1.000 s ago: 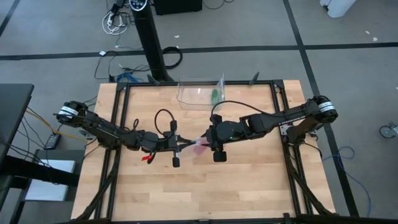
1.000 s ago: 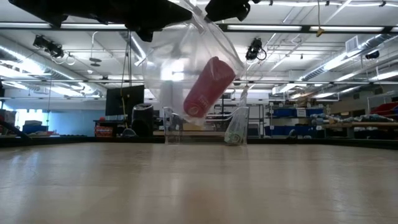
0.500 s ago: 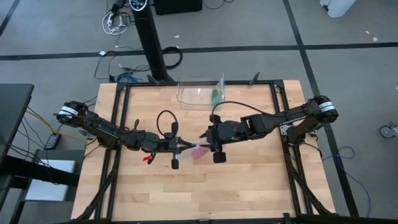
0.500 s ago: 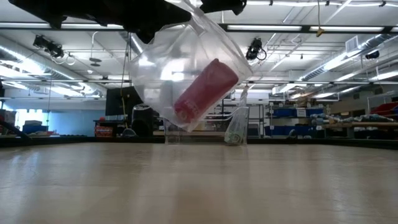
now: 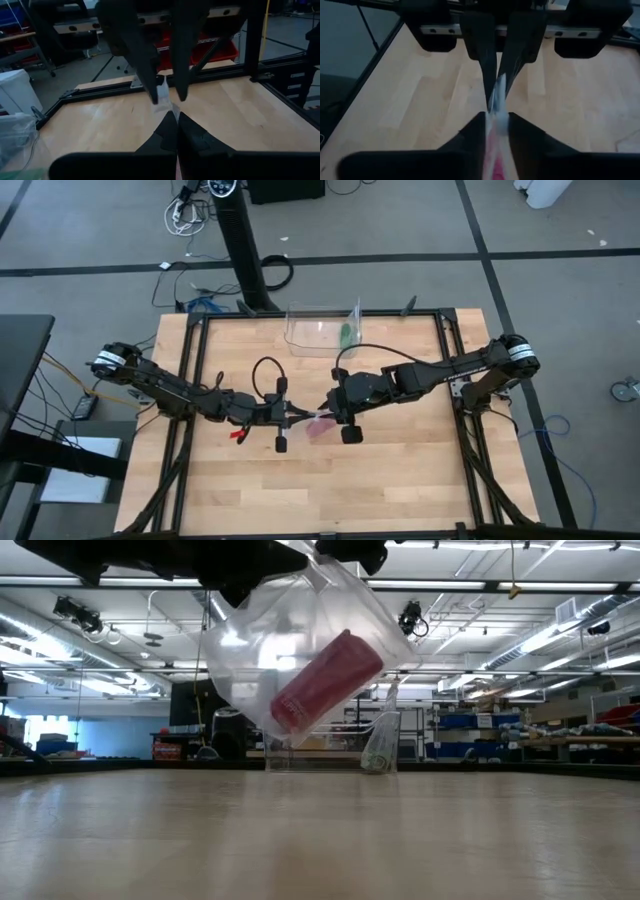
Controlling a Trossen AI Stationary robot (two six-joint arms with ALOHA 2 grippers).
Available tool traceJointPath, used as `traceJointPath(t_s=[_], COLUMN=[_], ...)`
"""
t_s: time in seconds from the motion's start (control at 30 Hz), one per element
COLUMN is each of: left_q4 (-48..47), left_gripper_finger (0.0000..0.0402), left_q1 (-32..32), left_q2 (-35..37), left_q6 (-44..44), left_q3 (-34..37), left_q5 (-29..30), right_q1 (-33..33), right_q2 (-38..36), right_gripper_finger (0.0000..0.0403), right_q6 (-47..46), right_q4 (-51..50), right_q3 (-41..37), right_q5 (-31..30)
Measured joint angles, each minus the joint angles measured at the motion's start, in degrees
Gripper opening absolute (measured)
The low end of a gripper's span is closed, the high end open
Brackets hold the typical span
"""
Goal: Roll bandage
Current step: Close the transparent zip bag
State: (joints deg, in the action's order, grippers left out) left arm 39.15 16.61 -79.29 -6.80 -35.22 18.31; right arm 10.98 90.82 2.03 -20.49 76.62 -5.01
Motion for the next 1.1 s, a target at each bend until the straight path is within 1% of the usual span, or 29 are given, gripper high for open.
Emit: traceJointPath(t_s=[0.13, 0.17, 0.23, 0.47, 0.67, 0.9, 1.1], left_q4=[0.25, 0.25, 0.34, 1.28, 1.43, 1.47, 2.67], left_gripper_finger=[0.0001, 0.0001, 0.0001, 0.0001, 0.0001, 0.0001, 0.0001], left_q1=[-0.01, -0.01, 0.01, -0.01, -0.01, 0.01, 0.11], left_q2=[0.00, 0.00, 0.00, -0.02, 0.07, 0.09, 0.15], left_q6=[0.01, 0.01, 0.01, -0.25, -0.29, -0.36, -0.66], left_q3=[0.00, 0.00, 0.00, 0.02, 0.02, 0.04, 0.11], left_q5=[0.02, 0.02, 0.02, 0.11, 0.22, 0.22, 0.17], right_q1=[-0.15, -0.15, -0.15, -0.15, -0.10, 0.00, 0.00], right_q2=[-0.04, -0.04, -0.04, -0.04, -0.04, -0.04, -0.04], right_gripper_finger=[0.0031, 0.0021, 0.0012, 0.0038, 0.0024, 0.0032, 0.0027], right_q6=[0.53, 0.61, 0.62, -0.04, -0.33, -1.24, -1.47], right_q4=[-0.05, -0.11, -0.12, -2.08, -3.35, -5.68, -7.46], right_q3=[0.00, 0.00, 0.00, 0.04, 0.11, 0.17, 0.15], right_q5=[0.12, 0.11, 0.12, 0.08, 0.08, -0.07, -0.07])
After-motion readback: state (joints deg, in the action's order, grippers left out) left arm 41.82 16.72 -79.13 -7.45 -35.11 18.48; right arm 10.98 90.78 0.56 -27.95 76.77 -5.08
